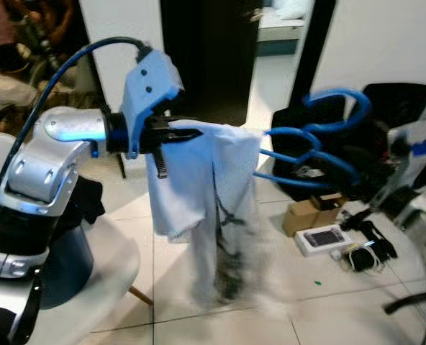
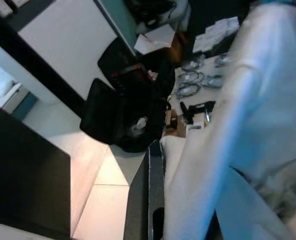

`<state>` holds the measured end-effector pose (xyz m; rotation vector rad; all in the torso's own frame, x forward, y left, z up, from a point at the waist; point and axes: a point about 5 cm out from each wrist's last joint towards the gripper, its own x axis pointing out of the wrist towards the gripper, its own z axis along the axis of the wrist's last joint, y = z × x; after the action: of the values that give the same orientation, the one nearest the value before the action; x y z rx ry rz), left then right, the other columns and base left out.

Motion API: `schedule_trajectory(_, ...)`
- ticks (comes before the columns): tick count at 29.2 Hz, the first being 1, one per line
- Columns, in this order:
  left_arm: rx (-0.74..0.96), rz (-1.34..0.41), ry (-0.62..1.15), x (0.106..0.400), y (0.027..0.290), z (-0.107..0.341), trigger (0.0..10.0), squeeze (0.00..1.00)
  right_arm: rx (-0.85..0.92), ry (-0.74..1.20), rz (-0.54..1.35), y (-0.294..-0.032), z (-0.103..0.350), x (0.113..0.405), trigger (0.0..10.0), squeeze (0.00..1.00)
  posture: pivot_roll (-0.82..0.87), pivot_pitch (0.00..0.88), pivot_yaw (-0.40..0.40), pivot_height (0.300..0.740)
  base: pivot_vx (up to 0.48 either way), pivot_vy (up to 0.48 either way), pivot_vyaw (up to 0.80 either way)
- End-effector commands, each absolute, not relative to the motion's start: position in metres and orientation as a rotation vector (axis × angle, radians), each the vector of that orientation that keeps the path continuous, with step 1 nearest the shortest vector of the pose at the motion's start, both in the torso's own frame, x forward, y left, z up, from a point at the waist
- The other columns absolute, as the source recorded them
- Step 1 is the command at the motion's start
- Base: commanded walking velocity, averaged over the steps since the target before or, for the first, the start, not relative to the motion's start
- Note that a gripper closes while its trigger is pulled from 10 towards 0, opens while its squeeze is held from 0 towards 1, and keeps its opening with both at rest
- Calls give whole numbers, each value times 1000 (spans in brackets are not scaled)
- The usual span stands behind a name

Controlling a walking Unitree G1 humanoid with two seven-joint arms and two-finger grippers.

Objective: Hang hanger

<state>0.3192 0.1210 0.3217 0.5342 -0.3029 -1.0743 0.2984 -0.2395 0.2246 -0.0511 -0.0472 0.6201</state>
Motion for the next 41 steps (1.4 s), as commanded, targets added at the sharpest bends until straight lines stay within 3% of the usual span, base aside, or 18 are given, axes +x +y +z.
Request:
schedule_trajectory(1, 533, -1088, -391, 316, 110, 335, 10000, 0, -56, -49, 729, -224, 227, 295, 10000, 0, -5, 0, 35, 740, 0, 0, -800)
schedule_trajectory(5, 502, -901, -373, 337, 106, 320, 10000, 0, -83, -19, 939, -206, 223, 274, 10000, 0, -16, 0, 36, 740, 0, 0, -800)
schedule_trajectory(14, 485, -948, -350, 332, 86, 296, 10000, 0, -90, -29, 979, -201, 224, 271, 10000, 0, -23, 0, 35, 740, 0, 0, -800)
schedule_trajectory(20, 520, -916, -337, 338, 100, 295, 10000, 0, -100, -30, 956, -208, 226, 269, 10000, 0, -23, 0, 38, 740, 0, 0, -796)
schedule_trajectory(23, 550, -897, -339, 342, 125, 301, 10000, 0, -113, -15, 928, -216, 224, 267, 10000, 0, -23, 1, 38, 740, 0, 0, -781)
schedule_trajectory(29, 599, -896, -333, 340, 147, 303, 10000, 0, -134, 1, 901, -225, 223, 266, 10000, 0, -21, 6, 37, 740, 0, 0, -781)
schedule_trajectory(41, 687, -1007, -288, 330, 154, 288, 10000, 0, -153, -82, 793, -238, 237, 274, 10000, 0, -25, 7, 36, 740, 0, 0, -781)
